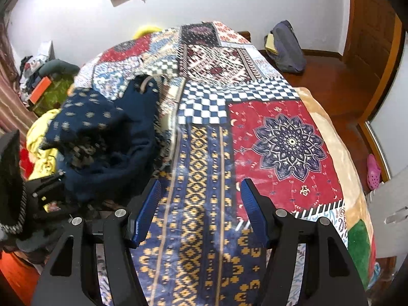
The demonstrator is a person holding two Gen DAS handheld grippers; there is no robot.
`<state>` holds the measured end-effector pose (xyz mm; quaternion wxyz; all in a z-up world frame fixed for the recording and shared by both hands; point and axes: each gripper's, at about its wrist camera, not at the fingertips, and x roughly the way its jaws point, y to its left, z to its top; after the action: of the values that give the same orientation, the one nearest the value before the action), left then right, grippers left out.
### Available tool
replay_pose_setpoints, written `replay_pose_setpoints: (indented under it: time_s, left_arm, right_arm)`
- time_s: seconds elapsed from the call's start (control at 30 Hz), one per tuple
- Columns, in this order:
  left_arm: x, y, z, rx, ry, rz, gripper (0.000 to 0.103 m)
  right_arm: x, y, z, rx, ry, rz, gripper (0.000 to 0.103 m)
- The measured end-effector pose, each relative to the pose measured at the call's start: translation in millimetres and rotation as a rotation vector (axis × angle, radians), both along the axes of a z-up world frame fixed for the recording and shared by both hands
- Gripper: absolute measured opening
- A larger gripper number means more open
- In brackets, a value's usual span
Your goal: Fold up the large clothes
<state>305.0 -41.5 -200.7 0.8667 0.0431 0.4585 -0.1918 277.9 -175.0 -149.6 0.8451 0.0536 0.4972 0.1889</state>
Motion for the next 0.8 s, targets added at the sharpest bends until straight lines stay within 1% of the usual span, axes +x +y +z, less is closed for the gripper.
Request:
replay_pose_setpoints:
  time_s: [0.07,0.2,0.3,0.37,0.4,0.5,0.57,0.7,0.8]
  left_arm:
    - [-13,3,5,-0.007,-0.001,-0.021,0.057]
    - [-38,20,22,-0.016,-0.028,0.013,0.059]
    - [-56,43,43,0.001,-0.095,0.072,0.067]
    - [-59,57,53,0.014,-0.123,0.115,0.072]
    - [-59,64,56,0.028,-0.133,0.138,0.073]
    - [-55,92,56,0.079,-0.147,0.227,0.073]
    - [-53,113,53,0.082,-0.133,0.276,0.073]
    - [-41,142,40,0.060,-0.111,0.349,0.073]
    - [-34,154,26,0.015,-0.089,0.375,0.073]
  right_arm:
    - [-4,6,6,0.005,-0.012,0.025,0.061]
    - [-15,21,25,-0.008,-0.074,0.088,0.061]
    - [-25,38,41,0.003,-0.139,0.144,0.061]
    - [-28,51,47,0.002,-0.162,0.183,0.061]
    - [-29,58,48,0.001,-0.170,0.202,0.061]
    - [-32,82,45,0.001,-0.174,0.273,0.061]
    - [-30,99,37,-0.017,-0.162,0.304,0.061]
    - [-21,130,19,-0.030,-0.132,0.345,0.061]
    - [-10,150,-1,-0.051,-0.121,0.377,0.061]
